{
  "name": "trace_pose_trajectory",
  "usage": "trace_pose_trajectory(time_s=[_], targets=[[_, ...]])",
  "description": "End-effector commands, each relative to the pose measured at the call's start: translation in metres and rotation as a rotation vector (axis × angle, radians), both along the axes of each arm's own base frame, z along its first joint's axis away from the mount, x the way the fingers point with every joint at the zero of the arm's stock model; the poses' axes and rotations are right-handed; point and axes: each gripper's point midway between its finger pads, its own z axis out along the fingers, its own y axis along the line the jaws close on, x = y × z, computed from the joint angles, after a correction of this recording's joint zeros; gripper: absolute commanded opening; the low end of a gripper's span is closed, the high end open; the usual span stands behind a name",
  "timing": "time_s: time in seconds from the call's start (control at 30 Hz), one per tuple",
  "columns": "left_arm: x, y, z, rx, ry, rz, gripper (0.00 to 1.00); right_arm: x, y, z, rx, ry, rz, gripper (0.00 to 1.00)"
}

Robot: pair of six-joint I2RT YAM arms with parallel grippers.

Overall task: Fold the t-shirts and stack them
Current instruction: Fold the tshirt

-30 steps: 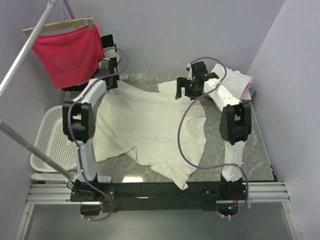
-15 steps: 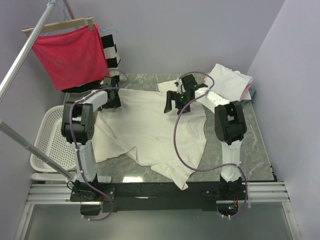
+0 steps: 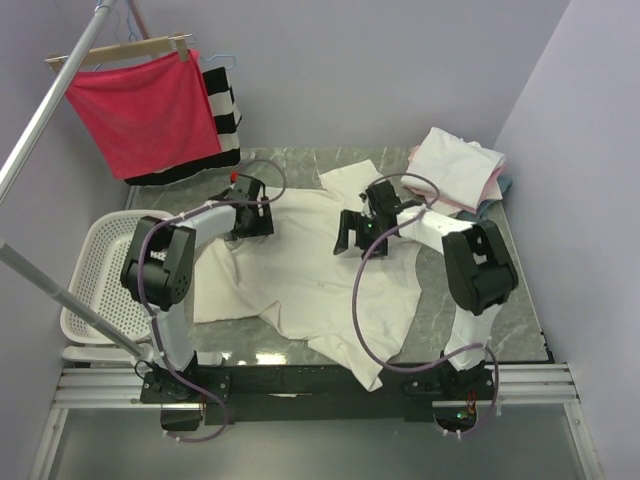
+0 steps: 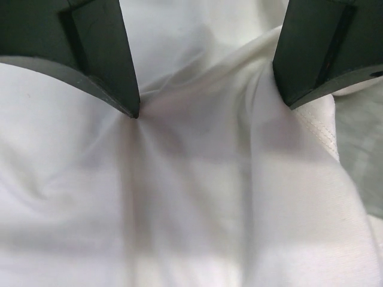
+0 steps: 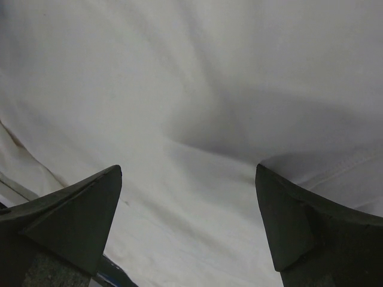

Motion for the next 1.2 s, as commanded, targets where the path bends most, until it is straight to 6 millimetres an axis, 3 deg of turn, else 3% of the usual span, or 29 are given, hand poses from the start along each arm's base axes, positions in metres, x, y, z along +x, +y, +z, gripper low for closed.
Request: trace_pose_trajectory(time_s=[0.0,0.1,0.17,0.23,0.4,0.57,0.7,0.87,1.1,1.13,1.17], targets=[[-0.079,-0.046,-0.044,-0.144,0.223,-0.052,0.89,-0.07,-0.058,-0.041,-0.225,0.172,-0.084,1.0],[-0.102,-0.059,-0.043,-0.156,0.242,-0.076,0.9,-0.087,-0.073,-0.033,-0.27,0.158,-0.101,1.0],[-0.1,-0.062,-0.028,-0.171,0.213,-0.08,0.91,-0.086,-0.075,-0.023,-0.269,0.118,-0.098,1.0],[-0.086,-0.044,-0.013,-0.095,0.156,-0.034,0.95,-0.071,-0.07,-0.005,-0.245,0.046,-0.084,1.0],[-0.021,0.004,0.028,-0.046,0.016,0.073,0.99,-0.023,-0.054,0.027,-0.227,-0.069,-0.051,1.0],[0.023,0.06,0.047,-0.099,-0.063,0.172,1.0,0.002,-0.039,0.039,-0.196,-0.103,-0.021,1.0],[0.038,0.081,0.039,-0.136,-0.064,0.205,0.99,0.012,-0.033,0.041,-0.182,-0.11,-0.001,1.0],[0.049,0.07,0.025,-0.185,-0.02,0.135,0.98,0.013,-0.031,0.035,-0.186,-0.095,0.013,1.0],[0.027,0.067,0.008,-0.199,0.034,0.123,0.95,0.016,-0.029,0.032,-0.182,-0.09,0.014,1.0],[0.025,0.066,0.005,-0.202,0.041,0.124,0.93,0.016,-0.029,0.032,-0.181,-0.09,0.014,1.0],[0.025,0.065,-0.001,-0.208,0.056,0.123,0.84,0.017,-0.029,0.032,-0.184,-0.09,0.013,1.0]])
